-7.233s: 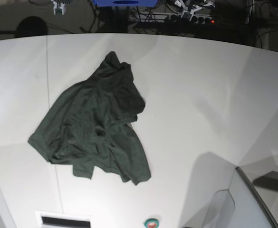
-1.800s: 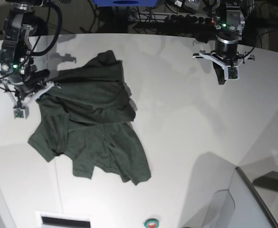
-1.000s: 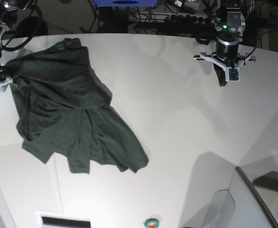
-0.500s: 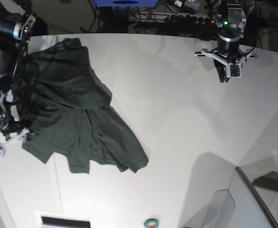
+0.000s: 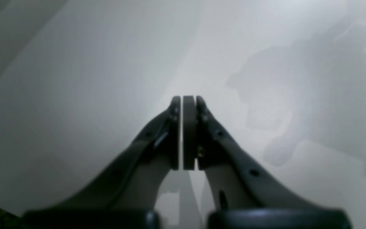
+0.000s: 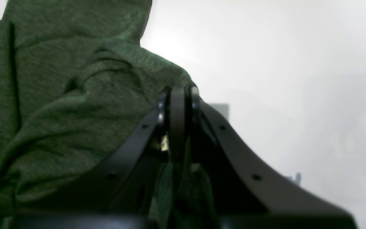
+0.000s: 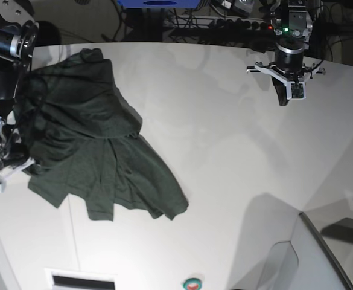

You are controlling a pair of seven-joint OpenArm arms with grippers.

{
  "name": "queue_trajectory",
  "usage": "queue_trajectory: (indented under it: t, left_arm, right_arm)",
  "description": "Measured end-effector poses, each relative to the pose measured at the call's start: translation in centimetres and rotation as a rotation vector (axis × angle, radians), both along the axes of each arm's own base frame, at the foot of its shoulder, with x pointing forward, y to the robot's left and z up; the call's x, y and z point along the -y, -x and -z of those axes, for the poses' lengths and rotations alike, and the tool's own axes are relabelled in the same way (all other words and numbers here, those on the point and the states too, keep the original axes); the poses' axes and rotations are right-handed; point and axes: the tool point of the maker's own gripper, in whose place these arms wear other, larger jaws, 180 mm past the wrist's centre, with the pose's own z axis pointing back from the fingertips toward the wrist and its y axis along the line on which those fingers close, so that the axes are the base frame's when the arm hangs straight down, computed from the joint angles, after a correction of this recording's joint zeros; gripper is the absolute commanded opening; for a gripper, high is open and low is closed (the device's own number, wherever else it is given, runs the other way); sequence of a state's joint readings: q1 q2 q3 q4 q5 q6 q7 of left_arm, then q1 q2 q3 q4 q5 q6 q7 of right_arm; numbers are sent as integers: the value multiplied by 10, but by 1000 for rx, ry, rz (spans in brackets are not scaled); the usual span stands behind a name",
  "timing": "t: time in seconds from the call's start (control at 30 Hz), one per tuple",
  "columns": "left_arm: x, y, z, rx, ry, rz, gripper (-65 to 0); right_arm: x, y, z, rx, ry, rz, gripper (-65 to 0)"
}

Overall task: Layout the t-shirt on the table in an organized manner, then fold the t-shirt properly
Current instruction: 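Release the shirt with the right gripper and lift it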

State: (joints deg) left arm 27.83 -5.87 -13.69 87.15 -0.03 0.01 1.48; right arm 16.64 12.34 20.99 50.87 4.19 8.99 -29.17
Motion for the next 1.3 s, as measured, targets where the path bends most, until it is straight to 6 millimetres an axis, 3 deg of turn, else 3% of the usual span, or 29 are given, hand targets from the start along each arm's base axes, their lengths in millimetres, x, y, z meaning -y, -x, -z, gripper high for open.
queue_trajectory:
  t: [0.1, 0.27, 0.4, 0.47, 0.5, 0.6, 0.63, 0.73, 0.83, 0.93, 1.03, 1.3]
  left_arm:
    - [0, 0, 0, 0, 1, 0, -647]
    - [1, 0, 0, 0, 4, -2, -647]
    - [1, 5, 3, -12, 4, -3, -647]
    - [1, 7, 4, -16, 4, -2, -647]
    - [2, 7, 4, -16, 5, -2, -647]
    - [1, 6, 3, -12, 4, -3, -647]
    - [2, 6, 3, -12, 5, -2, -647]
    - [3, 7, 4, -14, 8, -2, -647]
    - [3, 6, 3, -12, 6, 0, -647]
    - [2, 6, 3, -13, 5, 0, -647]
    - [2, 5, 3, -11, 4, 1, -647]
    - [1, 6, 3, -15, 1, 2, -647]
  right_arm:
    - [10, -6, -7, 11, 13, 7, -644]
    - [63, -30, -53, 116, 112, 45, -644]
    - [83, -31, -67, 119, 146, 60, -629]
    - [82, -38, -73, 132, 148, 56, -554]
    - [80, -42, -75, 135, 151, 45, -476]
    - [69, -34, -65, 44, 128, 23, -234]
    - [68, -28, -63, 28, 134, 18, -195]
    - [60, -3, -61, 36, 185, -12, -210]
    - [32, 21, -52, 35, 189, -65, -246]
    - [11, 32, -36, 22, 148, -80, -273]
    - [9, 42, -14, -24, 126, -74, -278]
    - [13, 43, 19, -44, 84, -45, -282]
